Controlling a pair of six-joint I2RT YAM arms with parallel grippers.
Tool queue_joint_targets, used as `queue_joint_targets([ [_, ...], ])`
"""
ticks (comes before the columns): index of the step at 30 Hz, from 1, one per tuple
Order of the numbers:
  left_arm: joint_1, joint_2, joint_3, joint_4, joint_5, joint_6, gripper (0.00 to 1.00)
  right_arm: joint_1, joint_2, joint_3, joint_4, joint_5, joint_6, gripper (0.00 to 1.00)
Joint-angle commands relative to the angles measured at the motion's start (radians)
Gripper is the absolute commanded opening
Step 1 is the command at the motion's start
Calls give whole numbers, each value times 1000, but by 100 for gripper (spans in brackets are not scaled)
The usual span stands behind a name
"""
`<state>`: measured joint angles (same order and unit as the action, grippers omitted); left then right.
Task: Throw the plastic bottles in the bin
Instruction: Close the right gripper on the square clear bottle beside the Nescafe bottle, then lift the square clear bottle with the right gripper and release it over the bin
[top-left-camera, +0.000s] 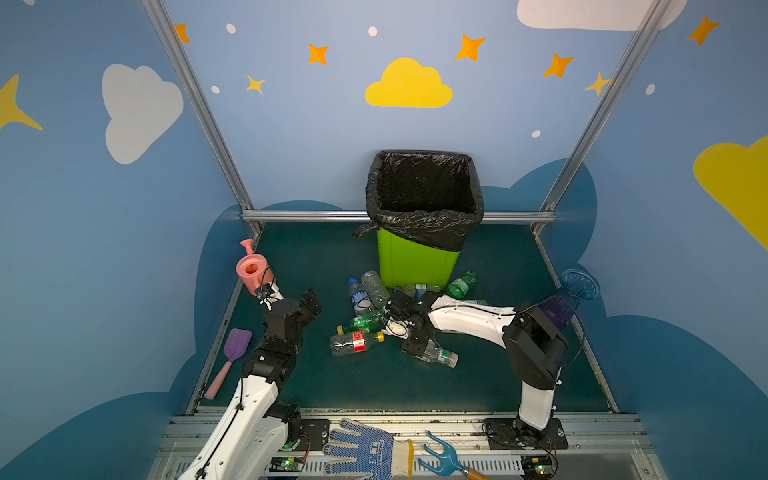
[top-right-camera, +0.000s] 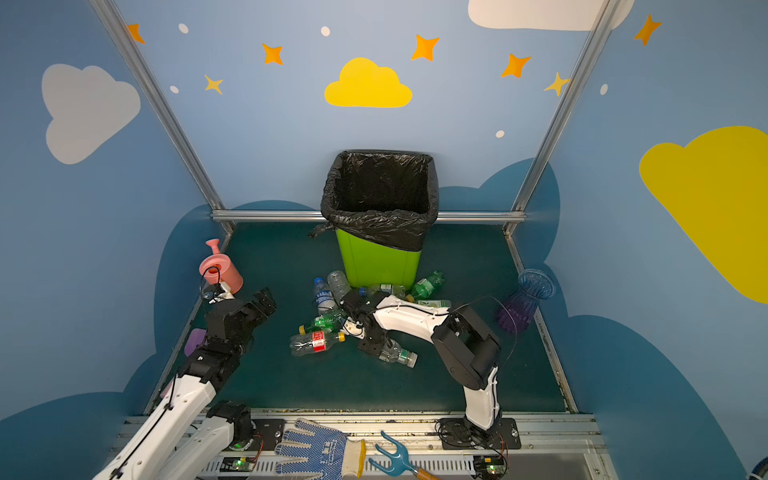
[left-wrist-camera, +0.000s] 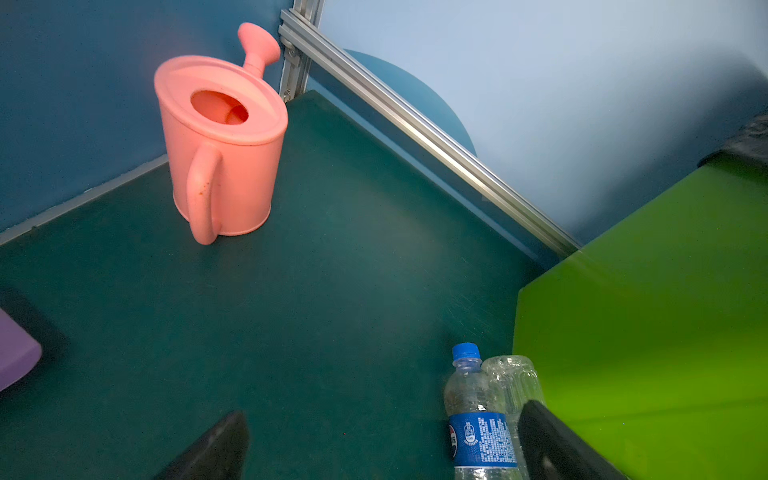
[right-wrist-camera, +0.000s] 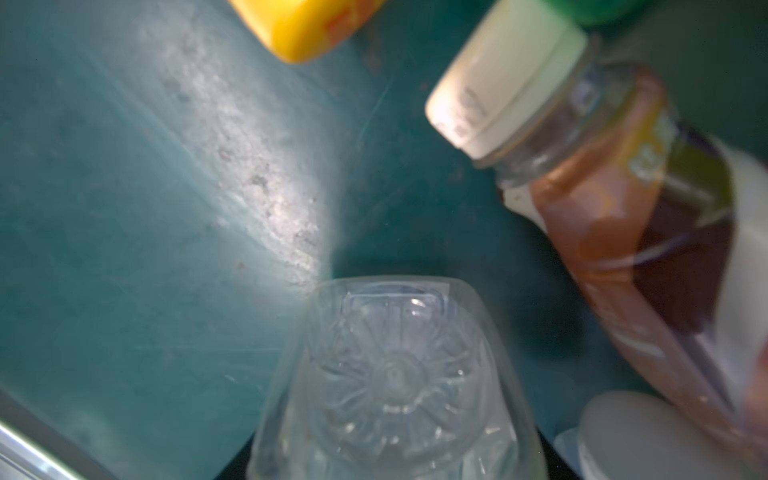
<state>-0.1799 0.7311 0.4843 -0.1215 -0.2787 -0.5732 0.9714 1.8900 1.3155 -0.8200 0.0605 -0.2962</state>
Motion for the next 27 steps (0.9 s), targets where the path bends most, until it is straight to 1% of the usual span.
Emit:
queue_joint_targets([
  [1, 7, -8, -14, -10, -7, 10, 100, 6, -12, 43, -36, 0, -3, 46],
  [4, 7, 1, -7, -11, 10, 27, 100, 4, -51, 73, -42, -10, -1, 42],
  [7, 7, 8, 2, -18, 13, 40, 100, 0, -96, 120, -52, -6, -3, 40],
  [11, 7, 10, -3, -20, 11, 50, 100, -10, -164, 216, -61, 31, -3, 34],
  [13, 7, 12, -6, -18, 12, 49, 100, -17, -207, 287, -57, 65, -3, 34],
  [15, 7, 17, -9, -13, 13, 49, 100, -20, -247, 366, -31, 153, -49, 32],
  [16, 7, 20, -9, -10, 16, 48, 100, -22, -271, 411, 0, 206, -71, 30],
  [18, 7, 36, -9, -3, 20, 47, 100, -28, -318, 497, 92, 275, -129, 30],
  [20, 7, 54, -4, -1, 26, 41, 100, -44, -369, 574, 209, 293, -172, 30],
  [23, 7, 75, 4, -3, 38, 30, 100, -75, -450, 613, 467, 282, -208, 31],
  [24, 7, 81, 4, -1, 41, 26, 100, -85, -478, 610, 556, 256, -210, 31],
  [27, 7, 92, 5, 5, 53, 23, 100, -128, -521, 612, 725, 161, -162, 33],
])
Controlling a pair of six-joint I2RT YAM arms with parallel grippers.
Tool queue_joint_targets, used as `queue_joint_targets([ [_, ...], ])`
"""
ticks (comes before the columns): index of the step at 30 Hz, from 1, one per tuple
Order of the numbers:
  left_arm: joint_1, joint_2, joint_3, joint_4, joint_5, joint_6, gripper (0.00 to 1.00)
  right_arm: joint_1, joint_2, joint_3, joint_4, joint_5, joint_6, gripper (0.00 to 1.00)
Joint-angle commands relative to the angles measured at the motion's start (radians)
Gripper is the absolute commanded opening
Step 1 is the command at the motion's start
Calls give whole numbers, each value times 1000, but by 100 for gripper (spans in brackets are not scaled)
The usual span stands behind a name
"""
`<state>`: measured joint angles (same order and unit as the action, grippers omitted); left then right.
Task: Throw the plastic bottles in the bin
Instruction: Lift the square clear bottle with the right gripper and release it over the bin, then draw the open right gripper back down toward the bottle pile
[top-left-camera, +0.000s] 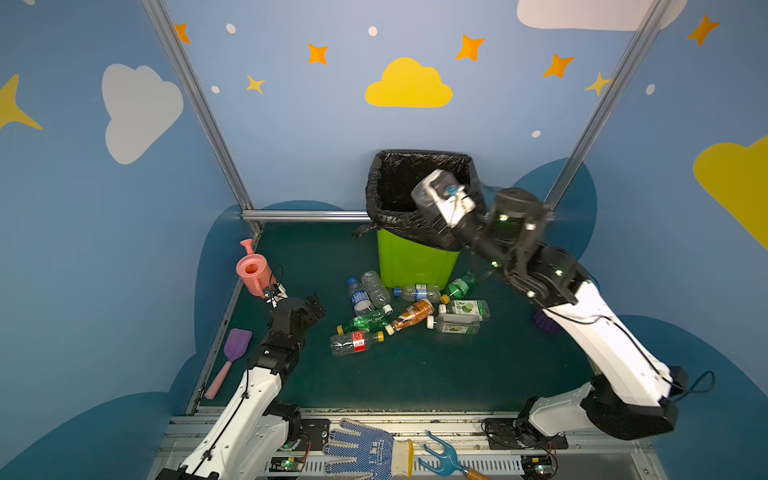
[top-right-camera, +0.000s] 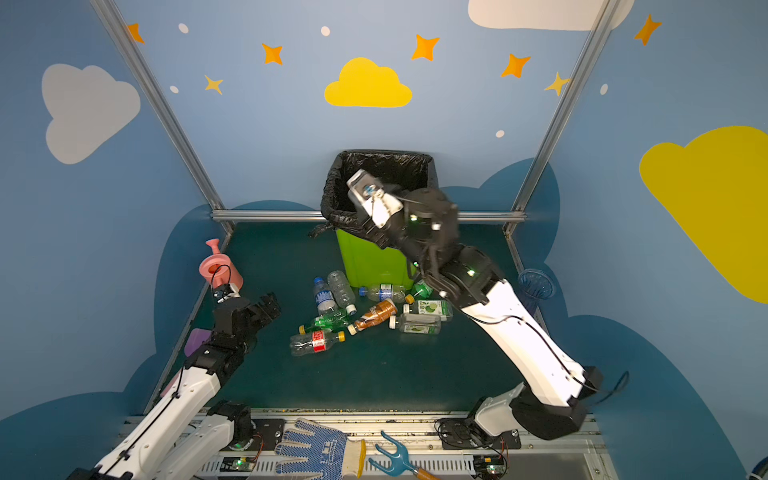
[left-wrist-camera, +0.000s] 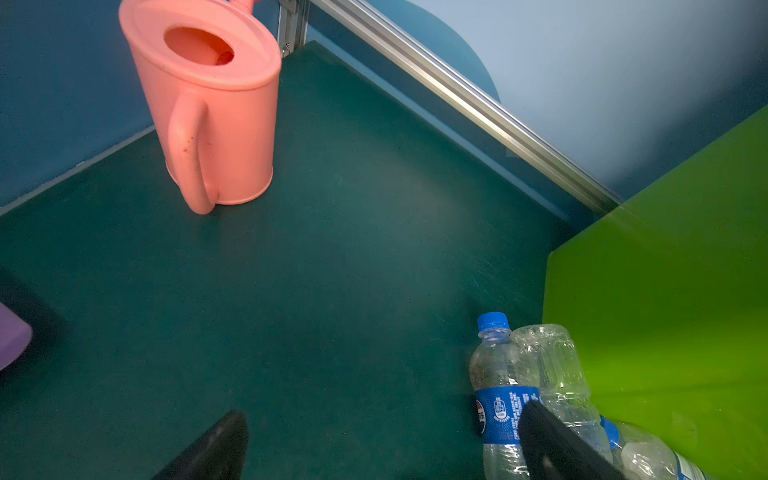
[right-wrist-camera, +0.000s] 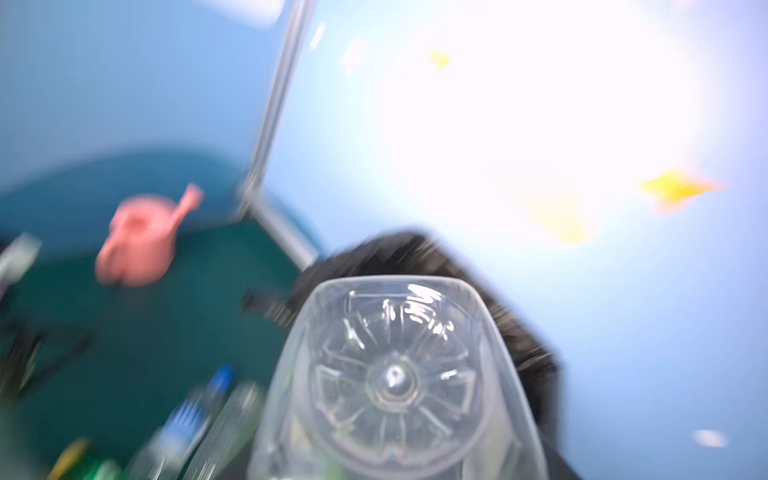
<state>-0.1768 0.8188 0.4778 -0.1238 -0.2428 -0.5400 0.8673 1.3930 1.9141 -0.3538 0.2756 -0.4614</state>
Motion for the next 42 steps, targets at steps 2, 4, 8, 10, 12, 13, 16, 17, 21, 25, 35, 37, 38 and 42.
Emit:
queue_joint_targets([
  [2, 4, 12, 19, 2, 34, -7, 100, -58, -7, 42, 311, -77, 34, 34],
  [4, 4, 19, 32, -10, 61, 8, 100, -98, 30, 75, 341, -96, 68, 35],
  [8, 3, 40, 45, -17, 116, 32, 100, -241, 210, 234, 204, -190, 250, 38],
  [10, 2, 49, 48, -20, 122, 30, 100, -297, 357, 398, 19, -227, 322, 40],
  [12, 1, 52, 54, -25, 124, 32, 100, -339, 508, 587, -188, -249, 365, 47],
  [13, 2, 52, 58, -30, 125, 37, 100, -350, 550, 665, -244, -240, 380, 58],
  [16, 0, 48, 72, -51, 125, 61, 100, -361, 569, 759, -247, -238, 426, 92],
  [17, 0, 44, 74, -53, 125, 70, 100, -361, 542, 738, -201, -243, 434, 93],
  [21, -5, 32, 73, -48, 127, 84, 100, -357, 378, 600, -42, -239, 492, 95],
  [25, -16, 23, 71, -45, 132, 100, 100, -355, 203, 362, 113, -206, 538, 95],
  [35, -63, -2, 68, -60, 76, 128, 100, -408, -154, -224, 136, 73, 724, 96],
  [37, -73, -3, 65, -57, 63, 130, 100, -440, -242, -386, 128, 75, 818, 96],
  [38, -79, 0, 64, -55, 57, 129, 100, -459, -285, -461, 113, 69, 875, 96],
  [42, -97, 22, 69, -48, 39, 138, 100, -532, -387, -669, -26, 21, 1108, 96],
])
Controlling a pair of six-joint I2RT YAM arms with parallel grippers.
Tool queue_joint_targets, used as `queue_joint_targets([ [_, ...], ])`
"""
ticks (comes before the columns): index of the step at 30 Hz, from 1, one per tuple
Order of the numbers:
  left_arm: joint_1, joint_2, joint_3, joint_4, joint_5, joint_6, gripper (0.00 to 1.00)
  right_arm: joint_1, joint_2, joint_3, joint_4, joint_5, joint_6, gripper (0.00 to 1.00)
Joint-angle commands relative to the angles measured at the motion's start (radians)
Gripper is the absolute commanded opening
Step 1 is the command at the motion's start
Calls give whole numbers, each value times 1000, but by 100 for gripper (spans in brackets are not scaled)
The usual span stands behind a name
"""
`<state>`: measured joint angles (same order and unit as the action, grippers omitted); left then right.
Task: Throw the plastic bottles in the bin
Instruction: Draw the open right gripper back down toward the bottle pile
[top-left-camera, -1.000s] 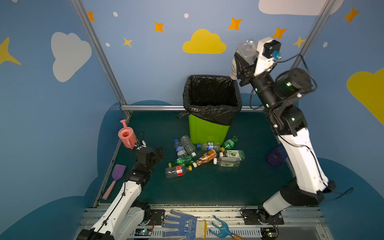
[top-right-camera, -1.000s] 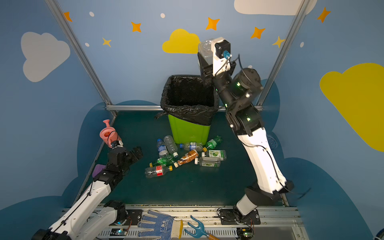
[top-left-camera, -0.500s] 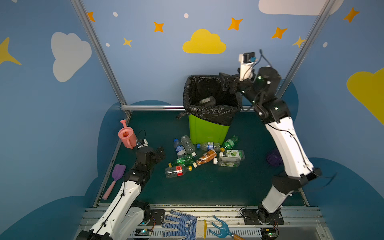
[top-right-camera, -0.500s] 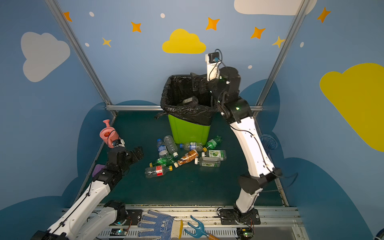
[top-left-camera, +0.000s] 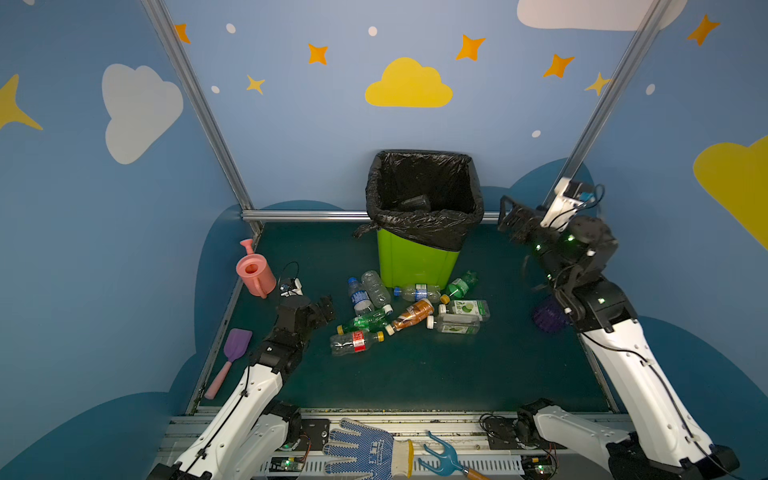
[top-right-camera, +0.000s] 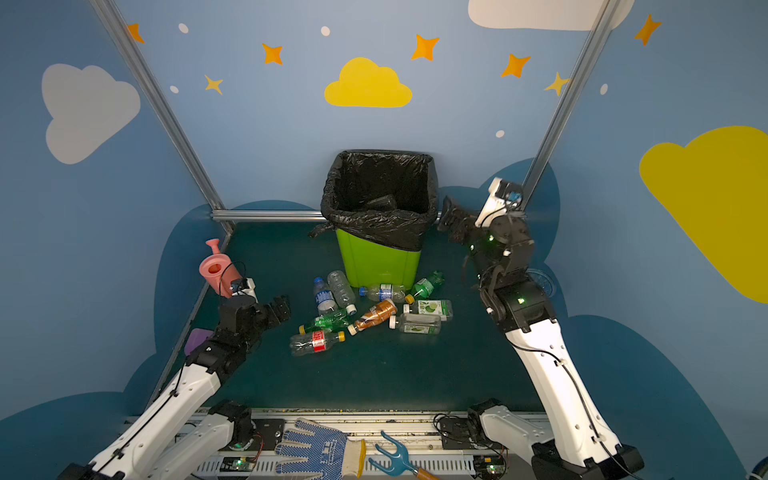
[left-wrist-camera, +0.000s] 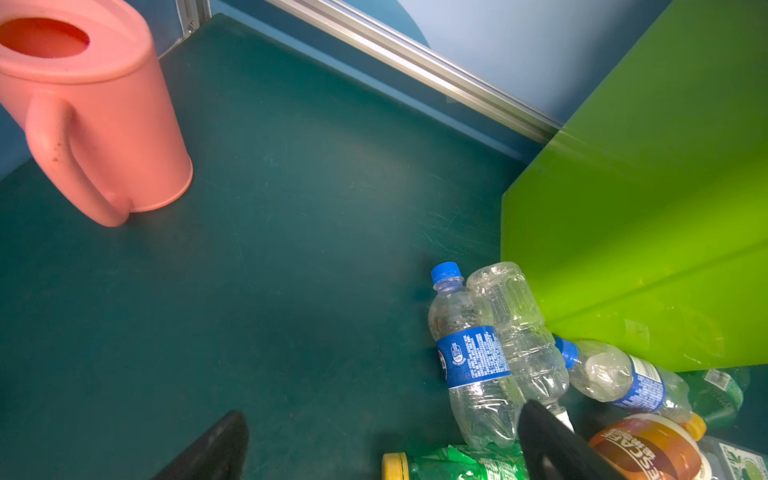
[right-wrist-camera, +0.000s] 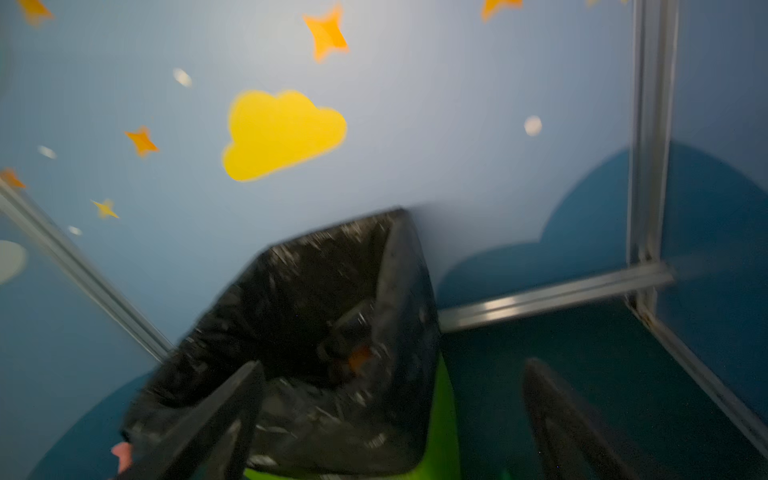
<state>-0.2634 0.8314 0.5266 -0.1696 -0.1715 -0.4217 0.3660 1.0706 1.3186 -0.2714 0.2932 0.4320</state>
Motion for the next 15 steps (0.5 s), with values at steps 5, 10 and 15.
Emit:
queue_joint_targets([
  [5, -28, 45, 35, -3, -46, 31, 100, -98, -138, -327, -245, -55, 455, 96],
  [10, -34, 77, 32, 16, -44, 29, 100, -105, -150, -568, -147, -186, 590, 96],
  [15, -39, 101, 39, 16, -44, 31, 100, -104, -52, -637, -120, -310, 664, 95],
])
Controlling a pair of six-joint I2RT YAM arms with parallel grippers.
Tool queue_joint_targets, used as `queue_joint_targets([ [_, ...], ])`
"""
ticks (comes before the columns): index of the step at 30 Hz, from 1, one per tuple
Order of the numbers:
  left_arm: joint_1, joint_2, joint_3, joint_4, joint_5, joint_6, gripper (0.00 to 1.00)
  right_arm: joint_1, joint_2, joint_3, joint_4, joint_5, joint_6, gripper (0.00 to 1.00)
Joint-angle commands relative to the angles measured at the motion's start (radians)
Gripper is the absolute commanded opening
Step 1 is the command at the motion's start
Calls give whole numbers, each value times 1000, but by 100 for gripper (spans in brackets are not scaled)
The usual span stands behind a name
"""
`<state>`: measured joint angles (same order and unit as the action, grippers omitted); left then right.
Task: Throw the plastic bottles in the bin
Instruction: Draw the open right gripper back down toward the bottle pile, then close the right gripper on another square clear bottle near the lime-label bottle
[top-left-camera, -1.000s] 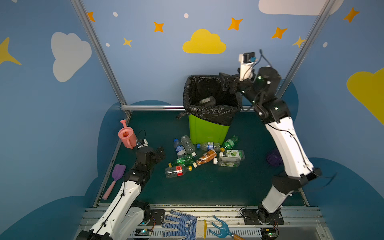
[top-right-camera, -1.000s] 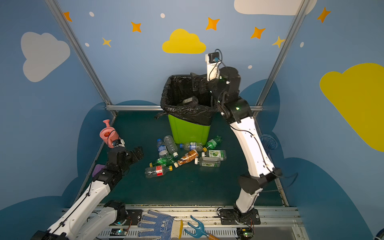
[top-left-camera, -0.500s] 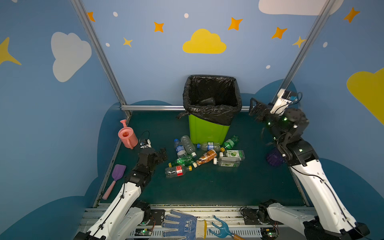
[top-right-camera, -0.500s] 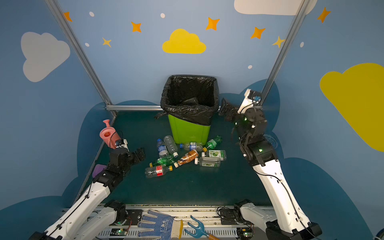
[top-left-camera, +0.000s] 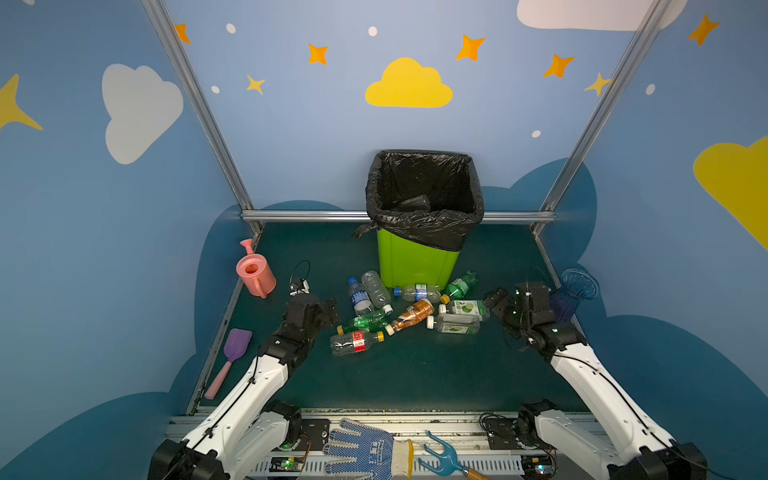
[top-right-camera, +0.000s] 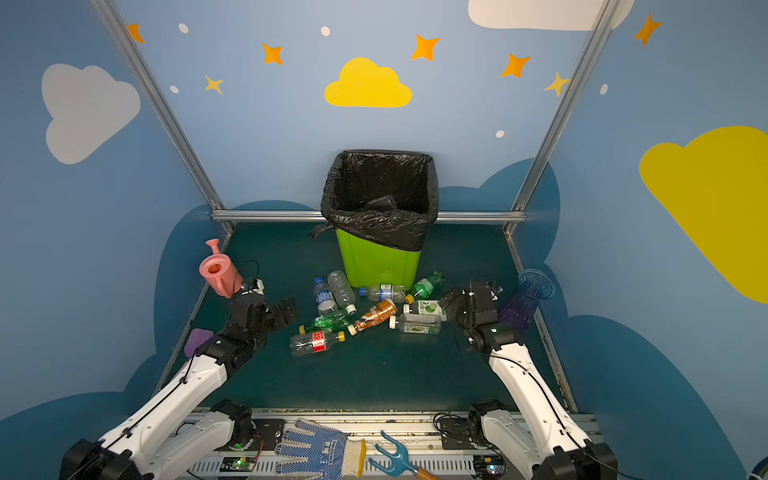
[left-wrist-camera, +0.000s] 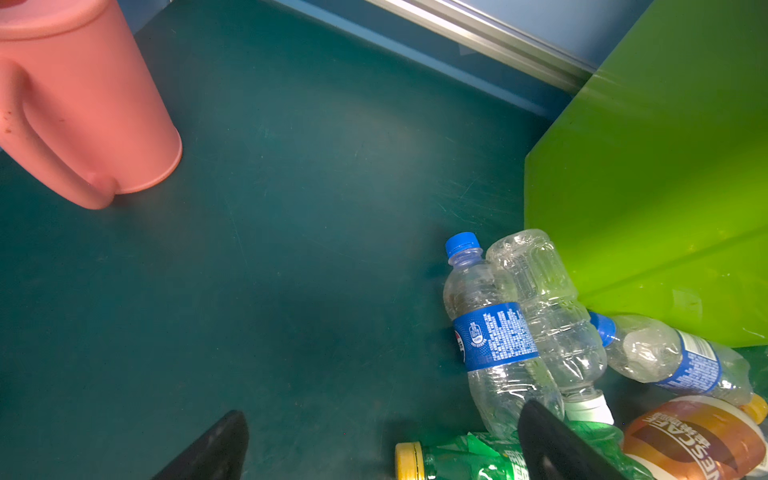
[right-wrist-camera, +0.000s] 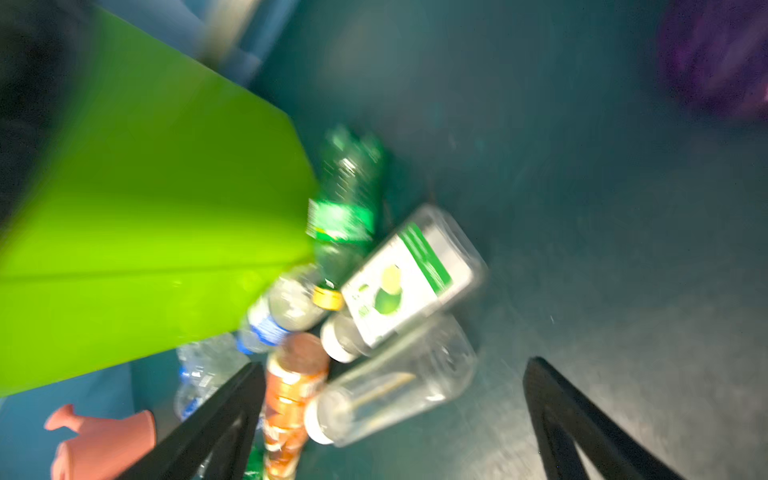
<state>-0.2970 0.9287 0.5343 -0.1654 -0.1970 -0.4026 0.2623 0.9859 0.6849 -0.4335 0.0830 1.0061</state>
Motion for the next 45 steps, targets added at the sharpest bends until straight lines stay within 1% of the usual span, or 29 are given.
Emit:
queue_joint_targets([
  [1, -4, 6, 32, 12, -21, 11, 100, 1, 55, -3, 42, -122, 93, 95],
  [6, -8, 10, 25, 13, -30, 14, 100, 25, 149, 8, 48, -180, 131, 94],
  [10, -12, 15, 23, 8, -36, 13, 100, 58, 219, 21, 61, -190, 175, 94],
  [16, -24, 16, 25, -1, -56, 28, 100, 93, 265, 28, 82, -166, 229, 94],
  [22, -34, 24, 24, 0, -64, 37, 100, 115, 291, 27, 75, -134, 245, 94],
  [32, -44, 31, 27, -5, -72, 46, 100, 147, 333, 25, 103, -101, 255, 90],
  [35, -46, 30, 26, -6, -76, 48, 100, 152, 339, 20, 108, -98, 250, 87],
  [45, -49, 27, 26, -8, -78, 50, 100, 153, 337, -8, 110, -114, 197, 70],
])
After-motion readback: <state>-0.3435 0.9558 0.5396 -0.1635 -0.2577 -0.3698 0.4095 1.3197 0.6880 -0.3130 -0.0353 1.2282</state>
